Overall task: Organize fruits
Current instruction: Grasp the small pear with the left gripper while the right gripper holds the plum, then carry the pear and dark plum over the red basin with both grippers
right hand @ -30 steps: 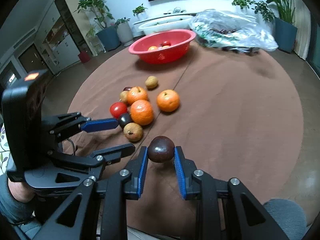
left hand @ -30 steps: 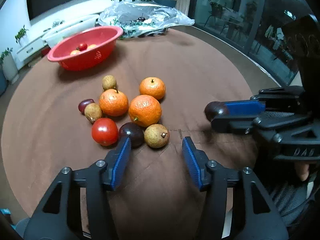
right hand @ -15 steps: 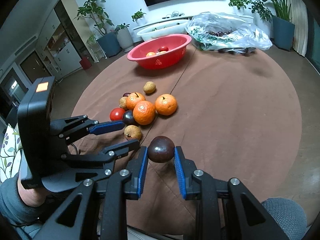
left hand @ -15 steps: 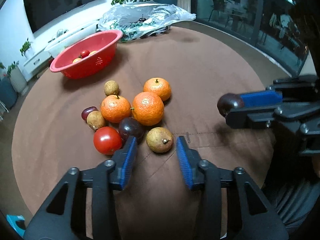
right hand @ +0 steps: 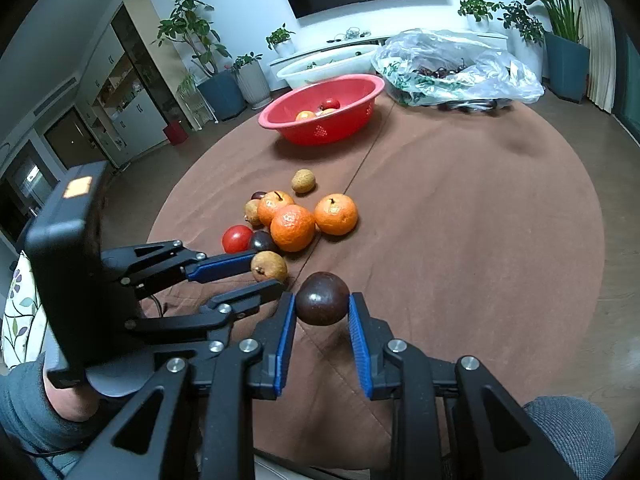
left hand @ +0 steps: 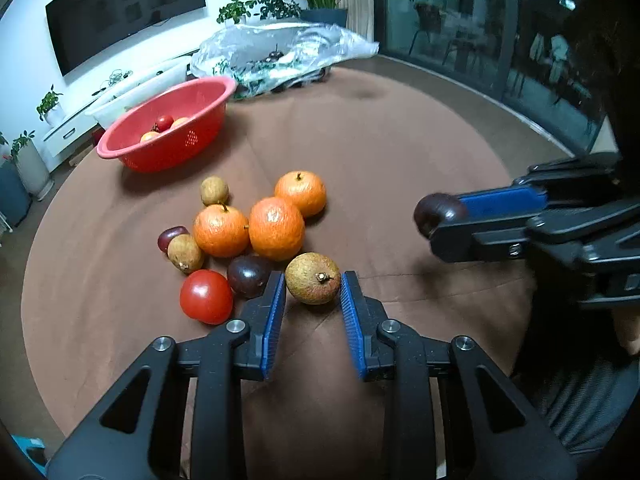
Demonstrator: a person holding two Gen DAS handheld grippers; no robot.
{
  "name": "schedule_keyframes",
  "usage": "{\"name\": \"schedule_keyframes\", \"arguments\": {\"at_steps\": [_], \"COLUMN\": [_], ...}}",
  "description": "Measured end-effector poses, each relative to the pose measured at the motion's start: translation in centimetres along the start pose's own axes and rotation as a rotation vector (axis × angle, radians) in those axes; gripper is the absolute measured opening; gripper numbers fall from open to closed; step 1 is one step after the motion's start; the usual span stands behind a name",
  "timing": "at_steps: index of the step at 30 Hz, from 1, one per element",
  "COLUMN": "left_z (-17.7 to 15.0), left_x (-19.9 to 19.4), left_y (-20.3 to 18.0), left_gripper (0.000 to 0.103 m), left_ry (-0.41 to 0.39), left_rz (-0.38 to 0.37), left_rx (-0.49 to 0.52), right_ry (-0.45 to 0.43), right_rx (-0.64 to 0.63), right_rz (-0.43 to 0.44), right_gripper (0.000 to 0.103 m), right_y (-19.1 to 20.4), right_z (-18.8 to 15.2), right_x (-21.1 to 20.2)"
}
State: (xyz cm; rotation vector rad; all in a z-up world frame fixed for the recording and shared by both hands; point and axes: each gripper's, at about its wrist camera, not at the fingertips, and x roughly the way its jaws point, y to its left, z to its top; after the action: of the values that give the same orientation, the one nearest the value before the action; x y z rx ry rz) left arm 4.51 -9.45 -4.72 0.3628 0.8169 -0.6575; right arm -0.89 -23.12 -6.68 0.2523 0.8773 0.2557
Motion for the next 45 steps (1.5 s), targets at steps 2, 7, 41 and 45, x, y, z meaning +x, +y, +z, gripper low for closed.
{"name": "schedule_keyframes", "arguments": {"at_steps": [2,7,41,45], "left_z": [0.0,-0.4,13.8,13.5], "left_x": [-0.4,-2.0,8.8,10.2], "left_y": [0.3,2.1,20.4,20.5], "left_gripper": [0.027,0.027,0.027,0.027], "left_ry": [-0.004,-0.020,0.010,0.016], "left_rz": [-0.014,-0.056,0.066,0.065], "left_rx": [-0.018,-0.092,-0.152,-0.144], "right_ry": [-0.003,-0.005,0.066,0.094], "right_rx": [0.004,0.021,-0.085,-0.076], "right_rz": [0.002,0.013,-0.063,-0.087], "right_gripper": [0.029,0.029,0.029,0.029], "right_y": [-0.1,-0.5,0.0,-0.8], "right_z": [0.0,0.0,25.5,25.2], "right_x": [-0.1,-0.3,16.7,19.0]}}
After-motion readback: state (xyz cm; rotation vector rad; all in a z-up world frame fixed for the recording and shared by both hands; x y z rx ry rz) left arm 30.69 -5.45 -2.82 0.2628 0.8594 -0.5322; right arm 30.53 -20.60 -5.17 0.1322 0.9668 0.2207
